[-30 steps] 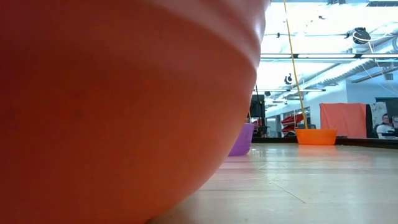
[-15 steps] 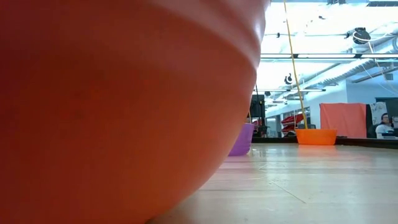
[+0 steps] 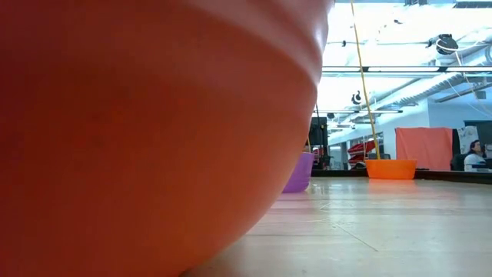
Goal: Place and stack bowls onto a shelf
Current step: Stack the pink bowl on top of the blue bowl on the shelf
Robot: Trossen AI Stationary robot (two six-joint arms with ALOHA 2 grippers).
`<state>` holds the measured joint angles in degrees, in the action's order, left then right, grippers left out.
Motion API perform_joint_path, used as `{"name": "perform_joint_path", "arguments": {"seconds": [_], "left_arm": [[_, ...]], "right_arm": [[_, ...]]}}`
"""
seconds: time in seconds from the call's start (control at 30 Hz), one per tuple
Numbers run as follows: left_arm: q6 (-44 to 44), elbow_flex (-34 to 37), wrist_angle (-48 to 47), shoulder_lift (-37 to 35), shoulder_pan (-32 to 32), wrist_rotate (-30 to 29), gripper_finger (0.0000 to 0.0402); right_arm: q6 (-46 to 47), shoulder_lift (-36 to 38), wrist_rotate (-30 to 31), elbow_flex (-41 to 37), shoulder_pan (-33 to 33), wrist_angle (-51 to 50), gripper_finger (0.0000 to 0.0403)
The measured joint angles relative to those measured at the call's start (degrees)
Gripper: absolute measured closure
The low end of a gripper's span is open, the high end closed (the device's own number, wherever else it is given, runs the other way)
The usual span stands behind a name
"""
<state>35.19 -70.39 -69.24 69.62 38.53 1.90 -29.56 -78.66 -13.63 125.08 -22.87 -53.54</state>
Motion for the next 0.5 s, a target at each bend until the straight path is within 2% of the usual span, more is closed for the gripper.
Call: {"name": "perform_joint_path", "arguments": {"seconds": [0.23, 0.5], "left_arm": [[2.5, 0.0, 1.3, 7.1, 5.4, 0.0, 0.0325], [2.7, 3.1, 8.2, 12.1, 7.8, -0.5, 0.0325]], "right_arm": [[0.3, 2.3, -0.1, 0.0, 0.1, -0.2, 0.0289], [0.3, 4.0, -0.1, 0.0, 0.1, -1.1, 0.0289]]}}
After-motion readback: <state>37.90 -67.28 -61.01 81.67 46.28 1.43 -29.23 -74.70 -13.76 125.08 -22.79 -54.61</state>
